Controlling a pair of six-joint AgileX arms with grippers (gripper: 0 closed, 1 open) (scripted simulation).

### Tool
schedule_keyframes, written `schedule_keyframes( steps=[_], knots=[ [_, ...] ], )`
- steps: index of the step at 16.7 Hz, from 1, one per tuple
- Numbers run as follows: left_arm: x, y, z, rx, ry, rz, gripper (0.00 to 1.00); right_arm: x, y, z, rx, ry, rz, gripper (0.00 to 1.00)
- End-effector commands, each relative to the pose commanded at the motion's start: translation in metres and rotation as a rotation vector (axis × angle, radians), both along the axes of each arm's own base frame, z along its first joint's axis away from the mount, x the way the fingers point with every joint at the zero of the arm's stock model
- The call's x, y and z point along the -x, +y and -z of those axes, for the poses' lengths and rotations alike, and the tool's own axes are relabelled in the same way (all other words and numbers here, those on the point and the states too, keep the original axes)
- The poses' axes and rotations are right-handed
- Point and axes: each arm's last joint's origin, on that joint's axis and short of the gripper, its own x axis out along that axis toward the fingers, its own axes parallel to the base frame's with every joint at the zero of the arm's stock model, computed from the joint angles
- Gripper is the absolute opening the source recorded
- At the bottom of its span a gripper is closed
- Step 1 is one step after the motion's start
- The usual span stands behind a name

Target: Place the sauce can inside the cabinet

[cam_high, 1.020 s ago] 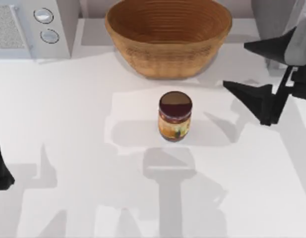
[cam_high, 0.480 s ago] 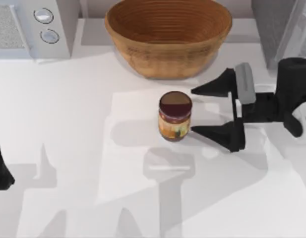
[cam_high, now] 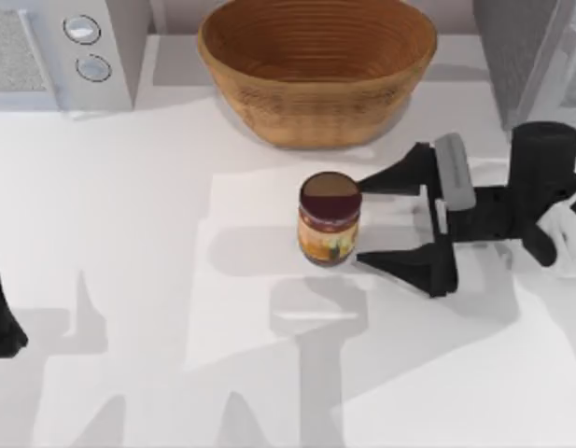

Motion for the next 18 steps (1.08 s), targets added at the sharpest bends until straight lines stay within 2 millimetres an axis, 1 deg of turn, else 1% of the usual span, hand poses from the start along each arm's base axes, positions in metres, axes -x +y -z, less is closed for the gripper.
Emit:
schedule_keyframes(
  steps=[1,3,8,10,14,18],
  knots=[
    [0.0,0.0,0.0,0.0,0.0,0.0,1.0,0.0,-0.003,0.0,0.002,0.005,0.008,1.0],
    [0.0,0.0,0.0,0.0,0.0,0.0,1.0,-0.001,0.004,0.0,0.001,0.001,0.003,1.0],
    [0.0,0.0,0.0,0.0,0.0,0.0,1.0,-0.002,0.047,0.004,0.001,0.0,0.0,1.0],
    [0.0,0.0,0.0,0.0,0.0,0.0,1.0,-0.001,0.059,0.006,0.0,0.0,0.0,1.0],
    [0.0,0.0,0.0,0.0,0.0,0.0,1.0,-0.001,0.06,0.006,0.0,0.0,0.0,1.0],
    [0.0,0.0,0.0,0.0,0.0,0.0,1.0,-0.001,0.06,0.006,0.0,0.0,0.0,0.7]
  ],
)
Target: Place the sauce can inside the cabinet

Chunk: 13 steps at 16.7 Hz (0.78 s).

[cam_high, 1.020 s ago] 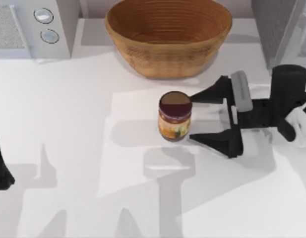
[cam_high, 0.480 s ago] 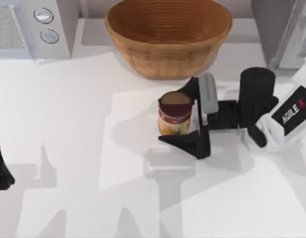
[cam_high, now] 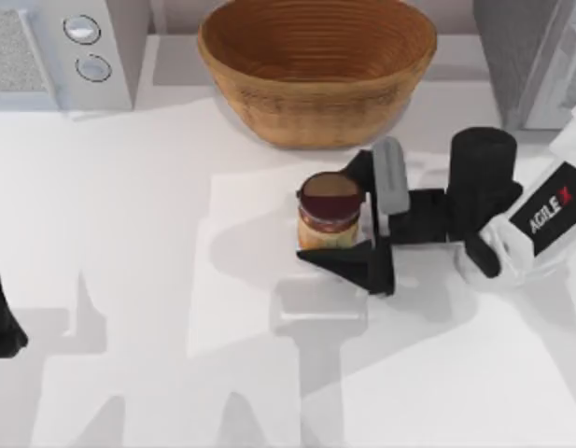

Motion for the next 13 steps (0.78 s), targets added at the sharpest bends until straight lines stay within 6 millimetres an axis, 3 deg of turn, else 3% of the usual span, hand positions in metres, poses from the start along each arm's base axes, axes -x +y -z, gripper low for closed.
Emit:
schedule_keyframes(
  steps=[9,13],
  knots=[
    [0.0,0.0,0.0,0.0,0.0,0.0,1.0,0.0,0.0,0.0,0.0,0.0,0.0,0.02],
    [0.0,0.0,0.0,0.0,0.0,0.0,1.0,0.0,0.0,0.0,0.0,0.0,0.0,0.0]
  ],
)
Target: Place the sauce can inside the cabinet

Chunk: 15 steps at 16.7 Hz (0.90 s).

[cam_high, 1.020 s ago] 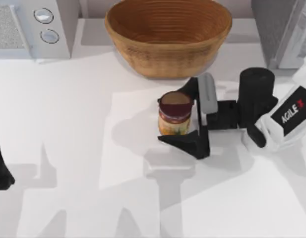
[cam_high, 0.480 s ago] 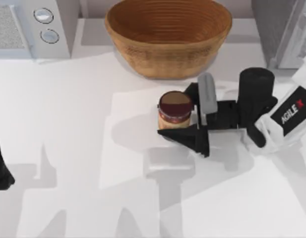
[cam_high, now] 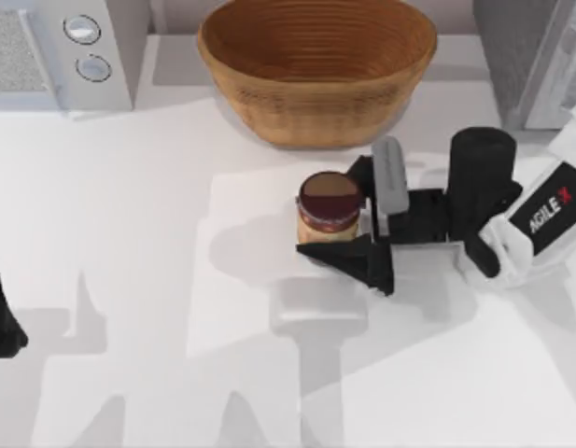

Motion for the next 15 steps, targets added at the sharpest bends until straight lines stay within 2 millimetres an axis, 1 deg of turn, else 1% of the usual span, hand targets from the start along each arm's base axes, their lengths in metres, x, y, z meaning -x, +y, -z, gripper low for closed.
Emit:
schedule_keyframes(
  steps=[5,7,8,10,15],
  knots=[
    [0.0,0.0,0.0,0.0,0.0,0.0,1.0,-0.001,-0.001,0.0,0.0,0.0,0.003,0.0],
    [0.0,0.0,0.0,0.0,0.0,0.0,1.0,-0.002,0.0,-0.006,-0.002,-0.006,0.0,0.0],
    [0.0,0.0,0.0,0.0,0.0,0.0,1.0,-0.003,0.001,-0.014,-0.005,-0.011,-0.003,0.0],
    [0.0,0.0,0.0,0.0,0.0,0.0,1.0,-0.007,0.002,-0.035,-0.008,-0.02,-0.005,0.0],
    [0.0,0.0,0.0,0.0,0.0,0.0,1.0,-0.009,0.001,-0.105,-0.006,-0.016,0.002,0.0]
  ],
)
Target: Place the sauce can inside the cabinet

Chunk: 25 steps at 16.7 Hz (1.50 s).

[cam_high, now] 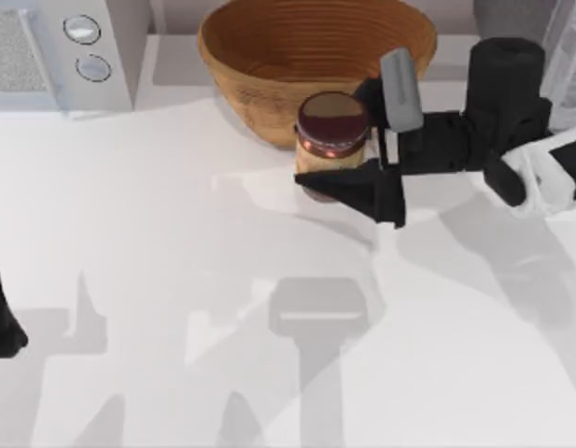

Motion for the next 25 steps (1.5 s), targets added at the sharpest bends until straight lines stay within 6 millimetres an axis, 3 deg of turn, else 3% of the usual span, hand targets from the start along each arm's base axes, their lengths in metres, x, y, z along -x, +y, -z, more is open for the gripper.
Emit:
schedule_keyframes(
  steps=[3,5,10,14,17,23,25],
  knots=[
    [0.0,0.0,0.0,0.0,0.0,0.0,1.0,0.005,-0.002,-0.033,0.004,0.011,0.002,0.0],
    [0.0,0.0,0.0,0.0,0.0,0.0,1.0,0.008,-0.002,-0.044,0.005,0.015,0.002,0.0],
    [0.0,0.0,0.0,0.0,0.0,0.0,1.0,0.008,-0.003,-0.044,0.006,0.02,0.001,0.0],
    [0.0,0.0,0.0,0.0,0.0,0.0,1.0,0.022,-0.028,-0.053,0.028,0.081,0.094,0.0],
    [0.0,0.0,0.0,0.0,0.0,0.0,1.0,0.05,-0.06,-0.074,0.047,0.104,0.239,0.0],
    [0.0,0.0,0.0,0.0,0.0,0.0,1.0,0.151,-0.111,-0.146,0.003,-0.073,0.576,0.0],
    [0.0,0.0,0.0,0.0,0.0,0.0,1.0,0.18,-0.121,-0.159,-0.027,-0.162,0.678,0.0]
  ],
)
